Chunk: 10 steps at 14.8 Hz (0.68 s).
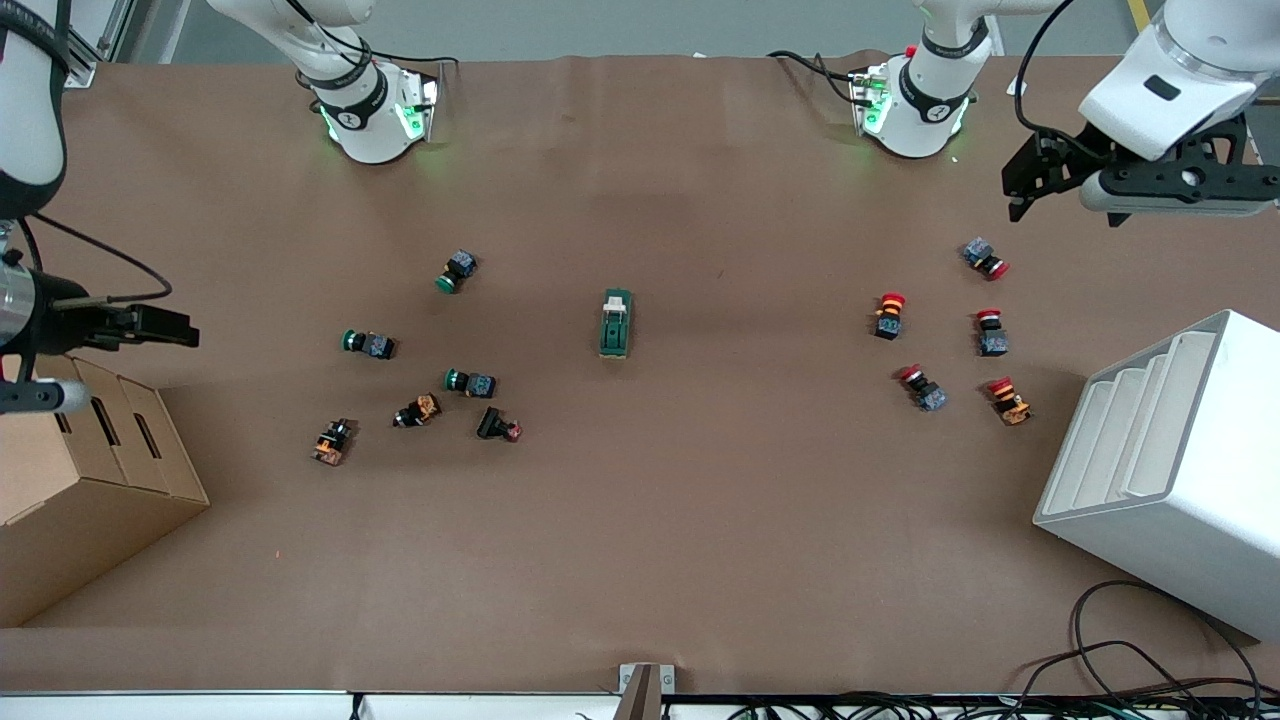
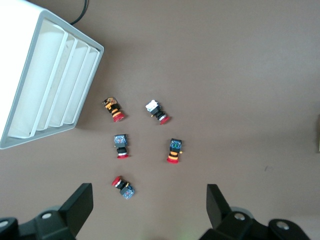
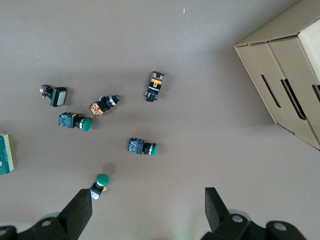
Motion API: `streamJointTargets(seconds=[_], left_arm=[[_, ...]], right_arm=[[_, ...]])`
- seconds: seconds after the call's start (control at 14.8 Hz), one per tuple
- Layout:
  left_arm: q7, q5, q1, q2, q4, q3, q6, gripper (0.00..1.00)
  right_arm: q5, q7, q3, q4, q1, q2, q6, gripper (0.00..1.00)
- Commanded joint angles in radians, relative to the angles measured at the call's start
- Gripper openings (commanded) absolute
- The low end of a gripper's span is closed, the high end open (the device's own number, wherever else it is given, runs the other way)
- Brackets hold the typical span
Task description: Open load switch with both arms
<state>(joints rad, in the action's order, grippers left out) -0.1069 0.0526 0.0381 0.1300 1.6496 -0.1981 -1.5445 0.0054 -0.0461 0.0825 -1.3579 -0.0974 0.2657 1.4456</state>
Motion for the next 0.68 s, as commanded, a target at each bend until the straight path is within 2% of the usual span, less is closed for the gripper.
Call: streamJointTargets(seconds=[0.0,0.14,0.34,0.61], left_arm=[[0.047,-0.036,0.011,0.039,0.029,0.052,0.007,1.00],[0.049,-0.040,0.006,0.046,0.029,0.051,0.007,1.00],[0.049,-0.072,0.002,0.039,0.021,0.051,0.006,1.00],[0.053,-0.088,-0.026,0.036,0.019,0.054,0.007,1.00]], right_arm=[[-0.031,-0.012,-0.041,-0.215,0.059,-0.167,0.090,1.00],[-0.031,-0.011,-0.059,-0.256,0.073,-0.215,0.092,1.00],[-0.027,-0.009,-0.063,-0.273,0.065,-0.262,0.067,1.00],[-0.018,-0.011,-0.099,-0.285,0.067,-0.333,0.001,1.00]])
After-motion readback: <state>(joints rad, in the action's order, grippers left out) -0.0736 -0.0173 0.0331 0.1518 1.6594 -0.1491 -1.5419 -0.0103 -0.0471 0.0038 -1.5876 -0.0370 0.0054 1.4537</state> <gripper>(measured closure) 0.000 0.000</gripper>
